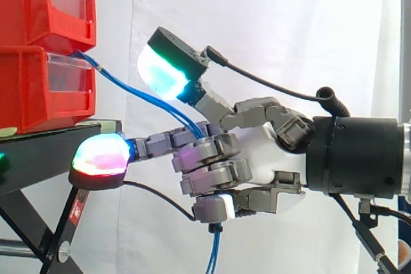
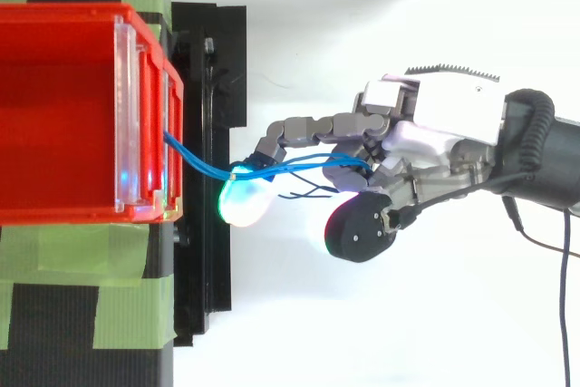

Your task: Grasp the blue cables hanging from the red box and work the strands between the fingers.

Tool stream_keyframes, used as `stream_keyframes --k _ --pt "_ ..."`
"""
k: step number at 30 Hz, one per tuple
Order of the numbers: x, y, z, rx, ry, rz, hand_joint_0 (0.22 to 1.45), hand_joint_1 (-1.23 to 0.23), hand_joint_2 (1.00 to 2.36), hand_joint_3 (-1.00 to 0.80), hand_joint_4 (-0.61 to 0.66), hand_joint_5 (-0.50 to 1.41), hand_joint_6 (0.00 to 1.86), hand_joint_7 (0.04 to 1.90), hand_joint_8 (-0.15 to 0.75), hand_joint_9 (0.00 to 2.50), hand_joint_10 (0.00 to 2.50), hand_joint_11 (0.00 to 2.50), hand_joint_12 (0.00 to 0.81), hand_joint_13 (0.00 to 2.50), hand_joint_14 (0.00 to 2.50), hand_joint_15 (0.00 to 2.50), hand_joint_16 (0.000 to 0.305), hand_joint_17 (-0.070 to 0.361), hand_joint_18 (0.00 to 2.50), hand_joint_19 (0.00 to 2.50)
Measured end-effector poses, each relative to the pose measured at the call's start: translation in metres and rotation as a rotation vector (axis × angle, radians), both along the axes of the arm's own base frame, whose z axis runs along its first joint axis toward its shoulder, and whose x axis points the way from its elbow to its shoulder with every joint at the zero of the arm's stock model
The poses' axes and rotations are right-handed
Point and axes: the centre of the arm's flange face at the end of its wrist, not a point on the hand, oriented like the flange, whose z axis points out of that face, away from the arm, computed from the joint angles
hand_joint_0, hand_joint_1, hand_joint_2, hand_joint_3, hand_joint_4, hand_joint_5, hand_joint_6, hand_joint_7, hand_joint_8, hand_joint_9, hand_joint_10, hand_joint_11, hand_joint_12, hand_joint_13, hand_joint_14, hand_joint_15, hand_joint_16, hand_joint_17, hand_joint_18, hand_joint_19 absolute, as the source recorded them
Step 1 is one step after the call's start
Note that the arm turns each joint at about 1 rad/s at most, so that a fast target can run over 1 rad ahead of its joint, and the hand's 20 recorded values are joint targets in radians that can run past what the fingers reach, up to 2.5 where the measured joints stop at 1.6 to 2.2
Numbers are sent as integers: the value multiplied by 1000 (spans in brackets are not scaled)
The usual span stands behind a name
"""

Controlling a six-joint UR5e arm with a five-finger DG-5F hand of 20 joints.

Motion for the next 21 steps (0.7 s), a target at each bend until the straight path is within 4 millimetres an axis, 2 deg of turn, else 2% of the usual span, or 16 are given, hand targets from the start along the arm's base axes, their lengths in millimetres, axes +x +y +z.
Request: stream_keyframes --k 21 --pt "0 0 0 0 0 -1 772 -552 1000 -1000 297 204 15 1061 434 961 2500 2500 506 1322 2500 1698 60 136 1680 807"
